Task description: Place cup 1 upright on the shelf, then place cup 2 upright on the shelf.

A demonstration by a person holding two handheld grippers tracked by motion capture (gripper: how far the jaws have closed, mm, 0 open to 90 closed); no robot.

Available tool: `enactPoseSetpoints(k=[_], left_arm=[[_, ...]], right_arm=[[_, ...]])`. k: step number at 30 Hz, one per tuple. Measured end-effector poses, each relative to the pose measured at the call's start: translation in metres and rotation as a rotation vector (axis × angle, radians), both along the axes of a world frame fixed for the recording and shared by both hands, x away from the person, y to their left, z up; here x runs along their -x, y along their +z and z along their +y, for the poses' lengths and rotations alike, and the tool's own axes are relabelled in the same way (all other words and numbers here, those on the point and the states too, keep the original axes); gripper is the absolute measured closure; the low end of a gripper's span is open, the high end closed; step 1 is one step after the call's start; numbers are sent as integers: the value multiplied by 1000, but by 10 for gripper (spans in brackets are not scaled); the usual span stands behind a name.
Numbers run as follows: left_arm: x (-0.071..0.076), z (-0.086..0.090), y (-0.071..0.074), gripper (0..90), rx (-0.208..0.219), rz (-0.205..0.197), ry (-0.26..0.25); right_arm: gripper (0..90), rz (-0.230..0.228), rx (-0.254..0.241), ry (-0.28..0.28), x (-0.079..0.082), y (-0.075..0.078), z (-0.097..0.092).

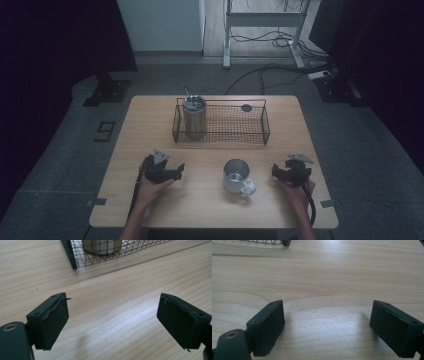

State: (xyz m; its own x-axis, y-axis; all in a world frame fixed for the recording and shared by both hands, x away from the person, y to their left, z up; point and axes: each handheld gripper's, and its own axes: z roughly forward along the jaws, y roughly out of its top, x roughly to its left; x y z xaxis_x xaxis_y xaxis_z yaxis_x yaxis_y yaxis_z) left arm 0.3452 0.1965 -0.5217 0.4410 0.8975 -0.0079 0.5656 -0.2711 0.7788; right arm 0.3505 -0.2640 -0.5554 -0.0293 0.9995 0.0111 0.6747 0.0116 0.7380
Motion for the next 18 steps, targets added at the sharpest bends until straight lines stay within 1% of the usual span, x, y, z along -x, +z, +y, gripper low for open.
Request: enactPoseSetpoints(k=[1, 2, 4, 6, 8, 9, 11, 13, 15, 18], left_arm=[[0, 0, 0, 113, 0, 0, 0], [1, 1, -3, 118, -6, 3, 20], [2, 2, -5, 120, -14, 6, 23], [3, 4, -5, 117, -7, 7, 34], [4, 7, -4, 111, 3, 10, 55], [4, 7, -4, 110, 3, 10, 55], [4, 9, -3, 110, 12, 8, 60], [4, 11, -3, 110, 17, 9, 55], [5, 11, -3, 110, 17, 8, 53], [5, 11, -3, 110, 19, 5, 43]], right_arm=[[120, 0, 0, 0, 0, 0, 0], [118, 1, 1, -2, 0, 0, 0], [119, 1, 0, -1, 0, 0, 0], [130, -1, -5, -4, 0, 0, 0], [131, -8, -32, -1, 0, 1, -3], [131, -8, -32, -1, 0, 1, -3], [132, -17, -62, -15, 1, 1, -7], [131, -16, -69, -20, 2, 2, -11], [131, -20, -72, -20, 3, 3, -12], [133, -36, -95, -12, 6, 6, -13]])
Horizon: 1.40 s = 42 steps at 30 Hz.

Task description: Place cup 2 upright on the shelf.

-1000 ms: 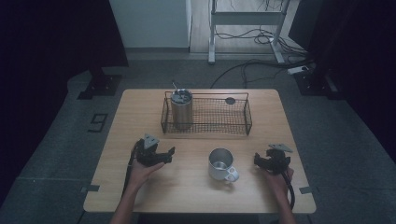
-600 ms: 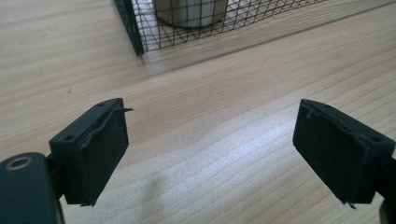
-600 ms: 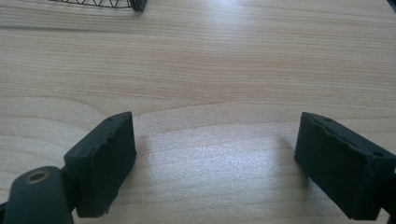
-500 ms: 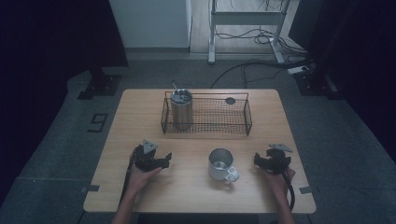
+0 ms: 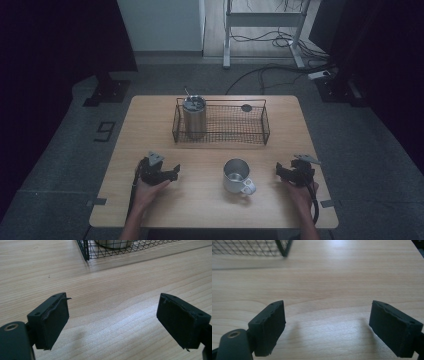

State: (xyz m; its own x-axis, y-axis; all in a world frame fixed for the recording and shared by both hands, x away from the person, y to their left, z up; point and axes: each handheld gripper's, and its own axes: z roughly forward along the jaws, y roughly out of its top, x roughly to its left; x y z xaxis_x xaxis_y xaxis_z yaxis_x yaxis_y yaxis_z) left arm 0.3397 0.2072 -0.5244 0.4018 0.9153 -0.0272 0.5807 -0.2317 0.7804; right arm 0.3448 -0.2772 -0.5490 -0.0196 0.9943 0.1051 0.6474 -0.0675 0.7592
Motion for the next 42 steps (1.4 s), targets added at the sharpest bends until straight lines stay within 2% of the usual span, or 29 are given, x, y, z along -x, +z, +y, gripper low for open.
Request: enactPoseSetpoints(k=[6, 11, 17, 20, 27, 36, 42], left_arm=[[0, 0, -2, 111, -13, 9, 5], [-2, 1, -4, 123, -3, 16, 7], [-3, -2, -7, 126, 1, 23, -10], [-3, -4, -9, 126, -6, 28, -15], [-4, -5, -10, 125, -3, 33, -17], [-3, -5, -11, 126, -2, 37, -20], [-2, -9, -12, 126, 0, 41, -28]], right_arm=[[129, -41, -30, 40, 6, 11, 5], [112, -52, -57, 27, 10, 17, 6], [104, -67, -89, 60, 16, 27, 10], [102, -69, -85, 66, 17, 30, 13], [106, -94, -108, 123, 25, 43, 24], [109, -155, -135, 217, 40, 66, 43], [119, -175, -152, 266, 46, 73, 52]])
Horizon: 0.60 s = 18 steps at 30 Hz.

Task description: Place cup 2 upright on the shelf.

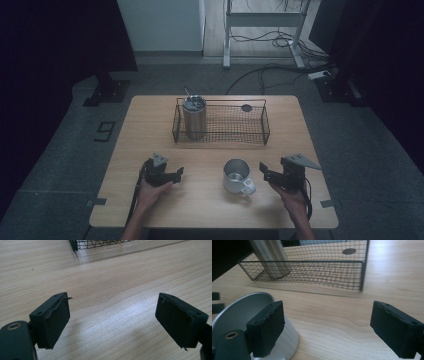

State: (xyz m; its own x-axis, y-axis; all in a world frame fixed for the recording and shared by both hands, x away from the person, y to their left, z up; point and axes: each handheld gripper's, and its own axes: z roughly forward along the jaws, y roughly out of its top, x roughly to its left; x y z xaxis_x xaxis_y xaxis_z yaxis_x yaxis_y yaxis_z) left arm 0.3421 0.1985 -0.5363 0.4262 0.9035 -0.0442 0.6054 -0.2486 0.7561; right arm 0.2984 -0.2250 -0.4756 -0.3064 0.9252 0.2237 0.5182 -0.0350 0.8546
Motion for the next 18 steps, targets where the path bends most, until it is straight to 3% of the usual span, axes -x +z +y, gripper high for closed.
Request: enactPoseSetpoints(k=[18], left_arm=[[0, -3, -4, 122, -18, 22, -10]], right_arm=[[120, -31, 23, 166, 19, 16, 39]])
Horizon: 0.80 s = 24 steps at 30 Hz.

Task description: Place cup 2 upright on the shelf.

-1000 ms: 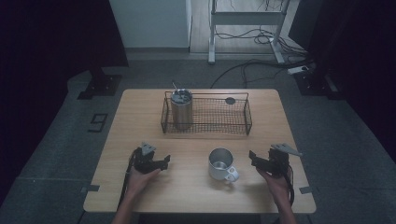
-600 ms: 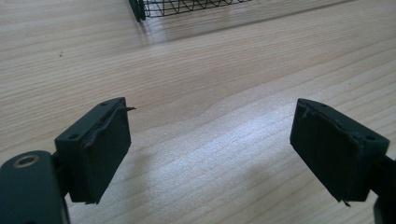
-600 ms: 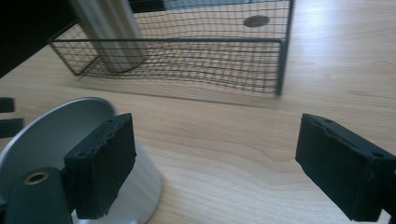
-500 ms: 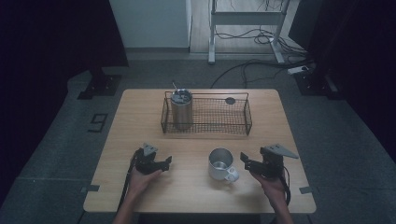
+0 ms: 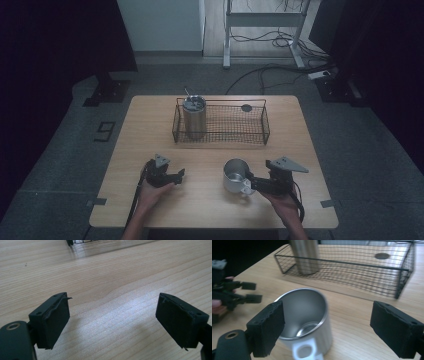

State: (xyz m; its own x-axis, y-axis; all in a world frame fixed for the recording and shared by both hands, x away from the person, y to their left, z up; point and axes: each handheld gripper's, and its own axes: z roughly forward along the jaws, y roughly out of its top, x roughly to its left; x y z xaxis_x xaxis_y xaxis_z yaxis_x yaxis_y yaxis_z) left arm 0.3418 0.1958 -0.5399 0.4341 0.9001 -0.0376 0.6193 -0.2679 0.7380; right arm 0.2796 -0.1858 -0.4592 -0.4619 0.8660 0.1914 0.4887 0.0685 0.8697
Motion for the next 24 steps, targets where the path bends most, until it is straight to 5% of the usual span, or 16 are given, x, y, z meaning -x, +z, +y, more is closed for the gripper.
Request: enactPoseSetpoints(k=[12, 24], left_arm=[[1, 0, -1, 123, -10, 8, -3], [0, 0, -3, 124, -14, 18, -6]], right_arm=[[108, 2, 3, 97, 6, -1, 19], [51, 21, 36, 135, 3, -10, 33]])
